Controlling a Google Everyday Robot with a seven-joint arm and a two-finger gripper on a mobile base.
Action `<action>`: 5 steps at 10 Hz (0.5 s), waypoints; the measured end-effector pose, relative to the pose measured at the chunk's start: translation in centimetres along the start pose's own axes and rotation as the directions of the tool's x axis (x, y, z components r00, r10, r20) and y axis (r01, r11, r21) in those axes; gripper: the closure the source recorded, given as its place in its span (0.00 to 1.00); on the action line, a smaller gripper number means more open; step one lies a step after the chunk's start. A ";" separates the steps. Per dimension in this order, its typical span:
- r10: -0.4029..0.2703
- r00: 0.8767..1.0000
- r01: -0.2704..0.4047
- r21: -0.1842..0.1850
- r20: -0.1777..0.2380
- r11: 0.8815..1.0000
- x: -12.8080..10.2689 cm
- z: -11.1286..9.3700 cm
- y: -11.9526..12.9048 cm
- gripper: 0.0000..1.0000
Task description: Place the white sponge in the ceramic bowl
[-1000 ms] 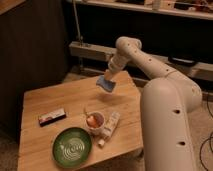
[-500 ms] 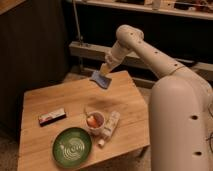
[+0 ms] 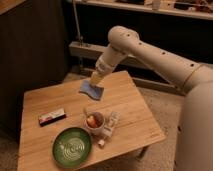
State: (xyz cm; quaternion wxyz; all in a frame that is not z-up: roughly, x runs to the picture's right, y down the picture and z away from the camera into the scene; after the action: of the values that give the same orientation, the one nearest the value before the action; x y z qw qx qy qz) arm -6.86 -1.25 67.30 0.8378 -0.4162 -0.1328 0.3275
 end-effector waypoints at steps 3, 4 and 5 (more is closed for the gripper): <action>-0.108 0.993 0.106 -0.041 -0.051 0.994 1.2 2.2 7.0 0.99; -0.135 0.989 0.132 -0.050 -0.061 0.990 1.5 2.7 8.3 0.99; -0.160 0.984 0.156 -0.055 -0.073 0.986 1.8 3.3 9.5 0.99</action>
State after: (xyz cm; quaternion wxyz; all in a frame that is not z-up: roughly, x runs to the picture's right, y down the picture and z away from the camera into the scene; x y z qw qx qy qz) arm -11.30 6.09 61.77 0.8552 -0.4370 -0.1410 0.2404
